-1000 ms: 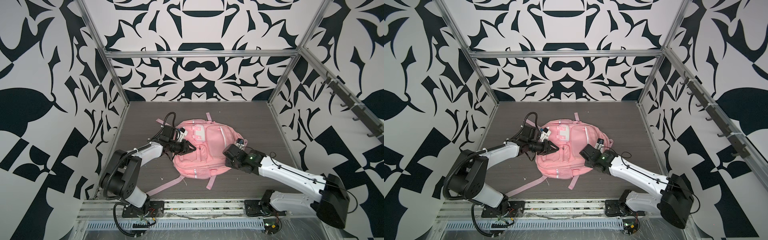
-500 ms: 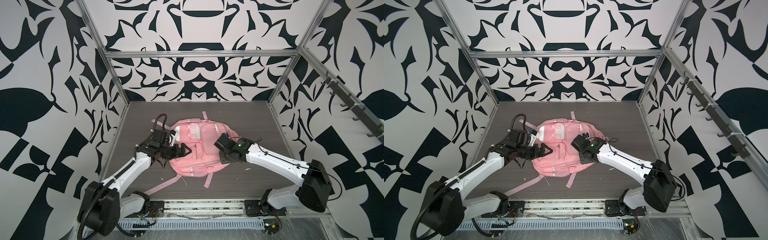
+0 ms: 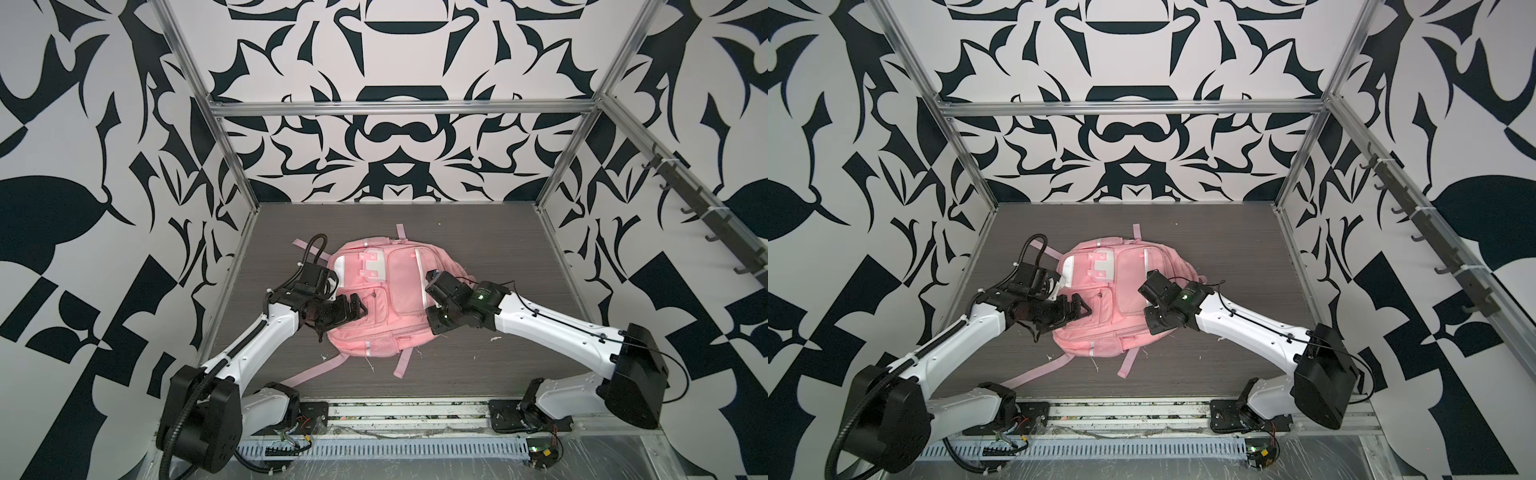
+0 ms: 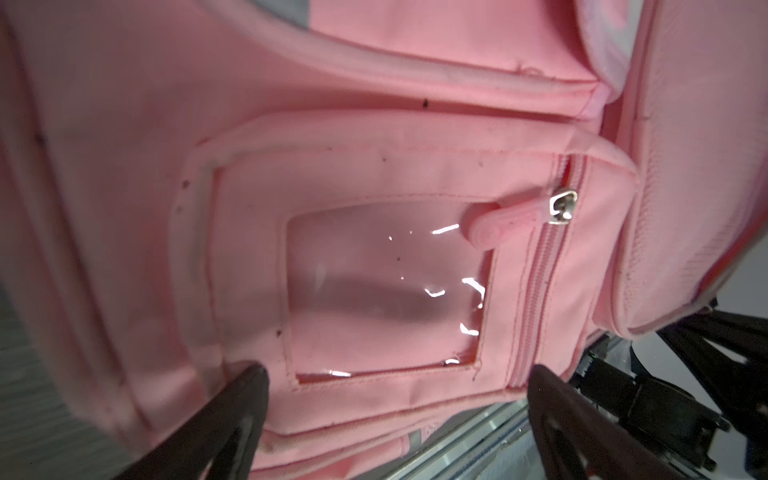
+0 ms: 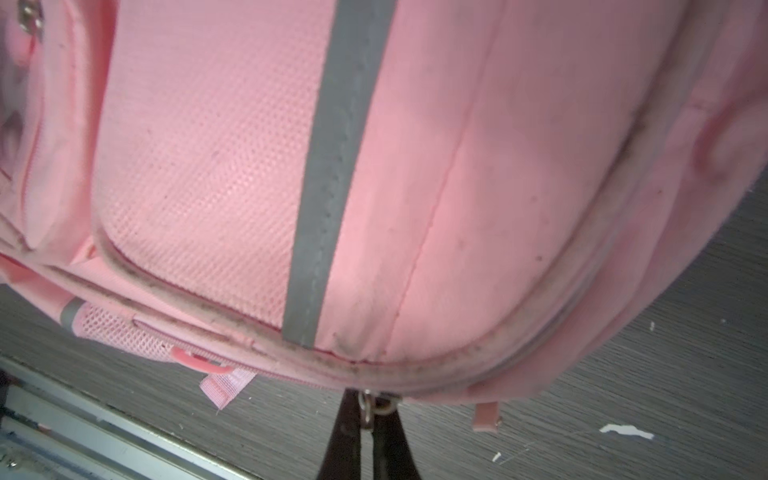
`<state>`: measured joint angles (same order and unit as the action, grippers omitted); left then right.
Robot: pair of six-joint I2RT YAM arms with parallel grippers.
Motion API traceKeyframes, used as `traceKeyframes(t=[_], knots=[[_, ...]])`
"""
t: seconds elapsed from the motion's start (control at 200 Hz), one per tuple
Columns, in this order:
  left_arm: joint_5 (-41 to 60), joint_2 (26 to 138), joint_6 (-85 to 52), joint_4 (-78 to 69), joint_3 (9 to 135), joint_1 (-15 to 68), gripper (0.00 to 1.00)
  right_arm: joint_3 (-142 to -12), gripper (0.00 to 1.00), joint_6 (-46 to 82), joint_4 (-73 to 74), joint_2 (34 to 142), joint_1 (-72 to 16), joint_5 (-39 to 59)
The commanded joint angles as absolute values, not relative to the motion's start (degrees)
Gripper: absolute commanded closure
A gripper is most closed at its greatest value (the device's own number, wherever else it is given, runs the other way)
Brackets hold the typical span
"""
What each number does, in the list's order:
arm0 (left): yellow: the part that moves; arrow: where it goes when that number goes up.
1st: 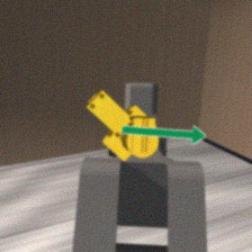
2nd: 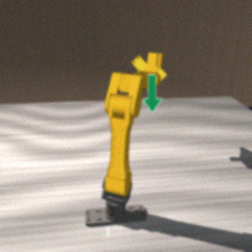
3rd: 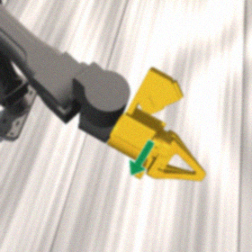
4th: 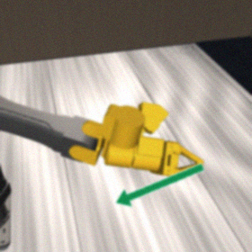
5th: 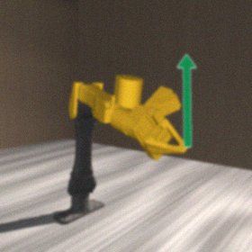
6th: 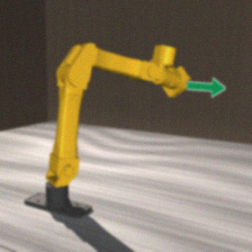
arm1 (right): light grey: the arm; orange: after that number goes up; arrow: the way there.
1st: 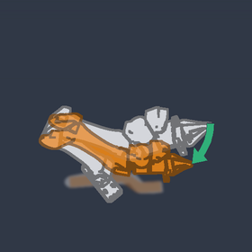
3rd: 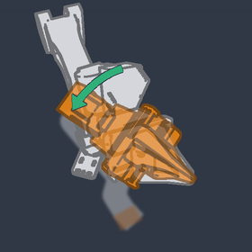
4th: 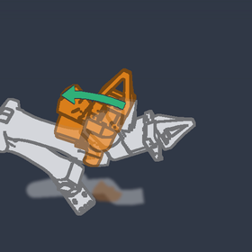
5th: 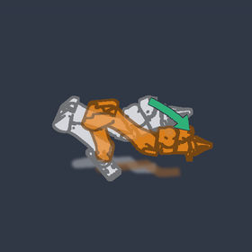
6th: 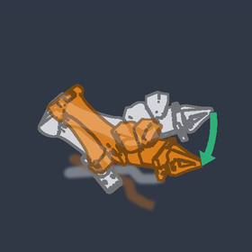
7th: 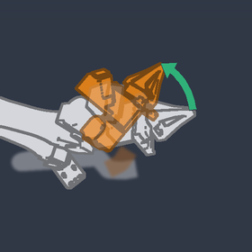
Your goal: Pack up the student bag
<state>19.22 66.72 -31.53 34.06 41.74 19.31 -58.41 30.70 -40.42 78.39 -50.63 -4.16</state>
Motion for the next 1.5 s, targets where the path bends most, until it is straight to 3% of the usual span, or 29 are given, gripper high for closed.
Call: traceKeyframes(t=[0.0, 0.235, 0.4, 0.85, 0.945, 1.125, 1.25, 1.28, 1.49], knots=[[11.56, 64.80, -32.85, 43.47, 41.45, 17.80, 0.01, -57.03, 1.00, 32.43, -37.58, 75.73, -50.90, -4.71], [-0.59, 63.92, -33.86, 44.39, 42.84, 21.15, 0.00, -53.72, 1.00, 35.24, -36.08, 73.89, -47.55, -3.53], [-1.66, 63.09, -35.58, 45.64, 43.89, 21.06, 0.01, -55.05, 1.00, 34.45, -36.08, 76.24, -46.97, -3.33], [14.04, 65.95, -43.47, 28.90, 34.26, 20.35, 0.00, -54.31, 1.00, 32.54, -32.53, 76.37, -47.02, -2.85], [14.89, 65.33, -43.94, 24.80, 32.91, 20.39, 0.14, -54.74, 1.00, 32.34, -32.08, 76.66, -47.06, -2.56], [12.86, 64.61, -42.05, 21.86, 33.53, 19.98, 0.74, -54.54, 1.00, 31.97, -33.41, 76.05, -47.11, -2.38], [12.68, 66.78, -38.36, 21.23, 35.61, 16.96, 0.96, -53.66, 1.00, 31.53, -34.76, 74.83, -47.09, -2.02], [12.83, 67.76, -37.10, 21.36, 36.50, 16.00, 1.00, -53.45, 1.00, 31.42, -35.33, 74.52, -47.06, -2.07], [15.84, 77.96, -29.96, 18.92, 41.44, 6.29, 1.00, -50.66, 1.00, 31.59, -38.17, 69.59, -46.84, -2.97]])
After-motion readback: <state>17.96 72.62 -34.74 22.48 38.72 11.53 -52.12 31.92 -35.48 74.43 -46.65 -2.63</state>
